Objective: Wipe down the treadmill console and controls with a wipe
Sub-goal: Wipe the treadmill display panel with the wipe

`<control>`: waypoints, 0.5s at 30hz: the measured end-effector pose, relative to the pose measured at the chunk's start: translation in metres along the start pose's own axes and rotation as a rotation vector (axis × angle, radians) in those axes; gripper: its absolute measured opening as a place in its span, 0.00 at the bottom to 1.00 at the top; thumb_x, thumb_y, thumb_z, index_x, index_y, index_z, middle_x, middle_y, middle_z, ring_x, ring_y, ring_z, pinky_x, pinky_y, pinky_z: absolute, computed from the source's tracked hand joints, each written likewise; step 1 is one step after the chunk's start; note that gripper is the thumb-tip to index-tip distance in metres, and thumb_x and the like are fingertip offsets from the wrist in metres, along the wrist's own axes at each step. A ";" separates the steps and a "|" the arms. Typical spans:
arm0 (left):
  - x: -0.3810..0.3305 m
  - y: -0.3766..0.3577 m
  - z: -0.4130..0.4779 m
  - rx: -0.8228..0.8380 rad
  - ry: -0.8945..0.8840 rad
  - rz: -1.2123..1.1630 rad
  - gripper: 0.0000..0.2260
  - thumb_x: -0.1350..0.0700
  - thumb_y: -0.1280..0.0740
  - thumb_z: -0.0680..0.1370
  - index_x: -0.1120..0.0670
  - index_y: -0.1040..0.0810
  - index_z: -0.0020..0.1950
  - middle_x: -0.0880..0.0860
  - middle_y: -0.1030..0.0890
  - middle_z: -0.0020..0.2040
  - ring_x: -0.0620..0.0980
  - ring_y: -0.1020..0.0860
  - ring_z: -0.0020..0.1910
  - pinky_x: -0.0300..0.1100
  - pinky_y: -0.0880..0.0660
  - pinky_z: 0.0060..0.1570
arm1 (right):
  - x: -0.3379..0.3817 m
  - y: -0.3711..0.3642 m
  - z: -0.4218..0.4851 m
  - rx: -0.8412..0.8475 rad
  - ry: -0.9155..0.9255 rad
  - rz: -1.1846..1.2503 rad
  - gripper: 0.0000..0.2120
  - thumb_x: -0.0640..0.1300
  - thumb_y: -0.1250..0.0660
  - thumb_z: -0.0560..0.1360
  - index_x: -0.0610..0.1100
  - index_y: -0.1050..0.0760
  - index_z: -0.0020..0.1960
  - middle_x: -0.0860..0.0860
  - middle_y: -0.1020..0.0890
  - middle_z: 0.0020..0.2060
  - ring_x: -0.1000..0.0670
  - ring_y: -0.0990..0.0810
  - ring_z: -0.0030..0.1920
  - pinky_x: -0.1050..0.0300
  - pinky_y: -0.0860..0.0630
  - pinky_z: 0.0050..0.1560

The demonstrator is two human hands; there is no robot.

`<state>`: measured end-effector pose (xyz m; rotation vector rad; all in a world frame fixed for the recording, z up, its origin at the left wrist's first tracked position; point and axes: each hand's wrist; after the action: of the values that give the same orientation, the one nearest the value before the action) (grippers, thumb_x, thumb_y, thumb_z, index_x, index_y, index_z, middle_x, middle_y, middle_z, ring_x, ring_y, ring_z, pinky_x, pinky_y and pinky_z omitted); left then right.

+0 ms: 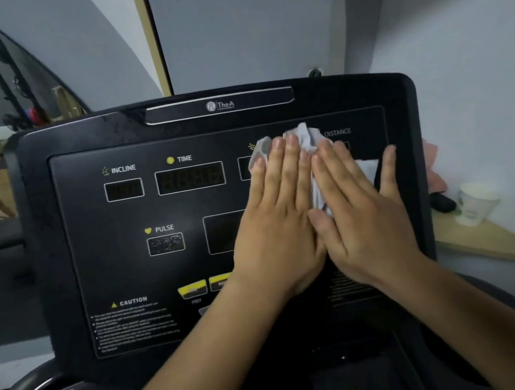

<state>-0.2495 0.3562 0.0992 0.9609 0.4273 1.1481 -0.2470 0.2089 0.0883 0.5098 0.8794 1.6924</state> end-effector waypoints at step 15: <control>-0.054 -0.012 0.013 0.010 -0.053 -0.014 0.32 0.44 0.56 0.83 0.63 0.63 0.78 0.63 0.63 0.79 0.58 0.65 0.78 0.56 0.59 0.77 | -0.048 -0.002 -0.031 0.006 -0.031 -0.005 0.31 0.57 0.59 0.82 0.40 0.47 0.78 0.45 0.46 0.78 0.48 0.51 0.78 0.31 0.53 0.73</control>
<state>-0.2542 0.3010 0.0876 0.9931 0.3969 1.1070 -0.2540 0.1541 0.0723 0.5355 0.8630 1.6737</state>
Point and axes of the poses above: each hand's wrist, its own z-axis towards the middle knuckle, its own y-axis out of the back of the hand, x = y × z
